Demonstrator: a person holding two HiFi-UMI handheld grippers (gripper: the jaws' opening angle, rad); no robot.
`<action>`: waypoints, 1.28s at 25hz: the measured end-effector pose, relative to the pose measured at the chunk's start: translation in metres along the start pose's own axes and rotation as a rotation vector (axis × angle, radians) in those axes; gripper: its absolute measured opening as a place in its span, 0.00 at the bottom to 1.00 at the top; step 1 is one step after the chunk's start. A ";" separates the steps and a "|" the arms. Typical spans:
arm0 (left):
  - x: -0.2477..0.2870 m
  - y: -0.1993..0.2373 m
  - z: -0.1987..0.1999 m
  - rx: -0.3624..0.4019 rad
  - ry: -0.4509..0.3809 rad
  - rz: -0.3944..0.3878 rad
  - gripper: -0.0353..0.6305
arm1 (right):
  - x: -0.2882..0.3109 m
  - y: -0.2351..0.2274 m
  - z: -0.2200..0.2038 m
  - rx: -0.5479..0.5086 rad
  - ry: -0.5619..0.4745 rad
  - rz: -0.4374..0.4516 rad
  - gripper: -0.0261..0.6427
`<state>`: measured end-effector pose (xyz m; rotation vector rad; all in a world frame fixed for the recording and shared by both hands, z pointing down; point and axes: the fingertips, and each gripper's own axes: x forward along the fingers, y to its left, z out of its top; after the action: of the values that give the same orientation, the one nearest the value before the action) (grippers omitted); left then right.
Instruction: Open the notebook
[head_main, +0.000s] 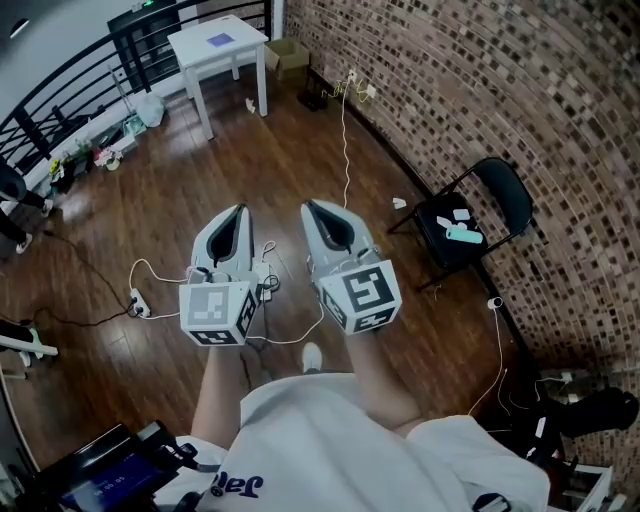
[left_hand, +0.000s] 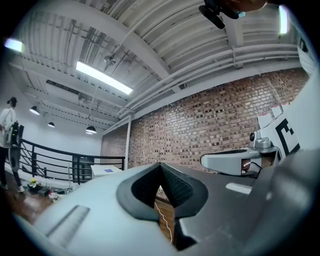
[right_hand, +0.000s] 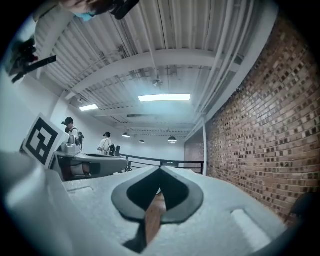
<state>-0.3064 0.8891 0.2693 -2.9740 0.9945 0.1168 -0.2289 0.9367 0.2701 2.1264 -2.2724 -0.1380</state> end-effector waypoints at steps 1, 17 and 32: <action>0.013 0.000 0.000 -0.001 -0.003 0.002 0.08 | 0.006 -0.012 -0.001 0.003 0.000 0.006 0.03; 0.183 0.064 -0.040 -0.039 0.024 0.057 0.08 | 0.151 -0.112 -0.058 0.056 0.066 0.104 0.03; 0.346 0.220 -0.029 -0.093 -0.014 0.119 0.08 | 0.376 -0.160 -0.052 0.008 0.071 0.181 0.03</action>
<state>-0.1610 0.5042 0.2780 -2.9899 1.1969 0.1896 -0.0911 0.5487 0.2933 1.8841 -2.4119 -0.0474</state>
